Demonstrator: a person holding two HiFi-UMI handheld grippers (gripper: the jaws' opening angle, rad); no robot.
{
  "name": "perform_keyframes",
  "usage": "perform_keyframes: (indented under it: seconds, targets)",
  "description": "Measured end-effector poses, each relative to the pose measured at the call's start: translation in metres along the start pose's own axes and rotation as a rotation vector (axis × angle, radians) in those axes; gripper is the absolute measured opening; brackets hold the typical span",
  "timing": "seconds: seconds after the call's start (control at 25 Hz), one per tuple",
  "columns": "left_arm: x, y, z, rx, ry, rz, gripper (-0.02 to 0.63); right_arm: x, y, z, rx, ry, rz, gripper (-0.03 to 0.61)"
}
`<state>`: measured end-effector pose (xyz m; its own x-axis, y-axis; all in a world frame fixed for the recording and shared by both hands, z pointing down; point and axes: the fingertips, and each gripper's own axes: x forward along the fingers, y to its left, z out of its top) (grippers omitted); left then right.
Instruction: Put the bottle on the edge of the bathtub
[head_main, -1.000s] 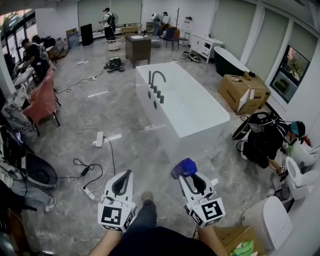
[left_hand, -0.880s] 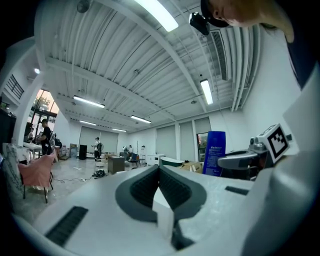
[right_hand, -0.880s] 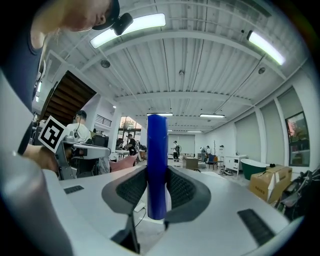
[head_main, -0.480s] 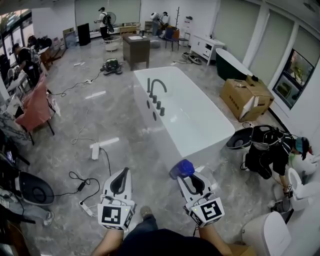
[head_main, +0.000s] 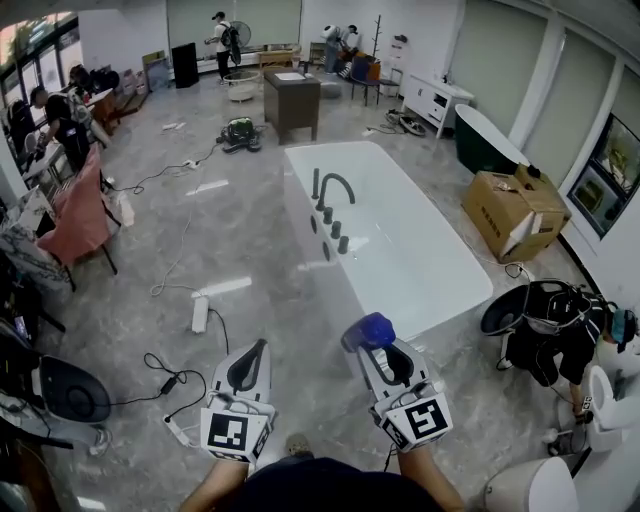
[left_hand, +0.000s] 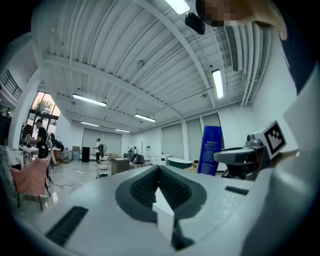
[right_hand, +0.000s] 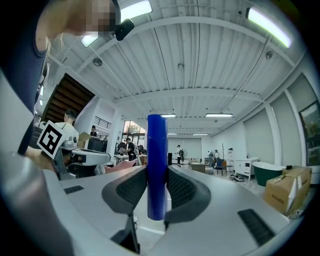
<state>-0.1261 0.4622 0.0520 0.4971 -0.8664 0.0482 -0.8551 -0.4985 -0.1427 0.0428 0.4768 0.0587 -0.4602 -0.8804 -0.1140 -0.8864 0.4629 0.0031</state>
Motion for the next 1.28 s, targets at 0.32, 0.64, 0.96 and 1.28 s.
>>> perform_keyframes:
  seconds: [0.32, 0.64, 0.96, 1.28]
  targets:
    - [0.022, 0.029, -0.006, 0.019, 0.026, 0.058, 0.002, 0.049, -0.022, -0.011, 0.044, -0.002, 0.034, 0.133]
    - [0.067, 0.069, -0.009, 0.006, 0.038, 0.172, 0.002, 0.129, -0.053, -0.011, 0.057, -0.030, 0.146, 0.133]
    - [0.140, 0.093, 0.011, 0.033, 0.030, 0.267, 0.002, 0.203, -0.106, 0.005, 0.027, -0.080, 0.241, 0.133]
    - [0.203, 0.094, 0.022, 0.010, 0.055, 0.359, 0.002, 0.252, -0.161, 0.009, 0.039, -0.090, 0.325, 0.133]
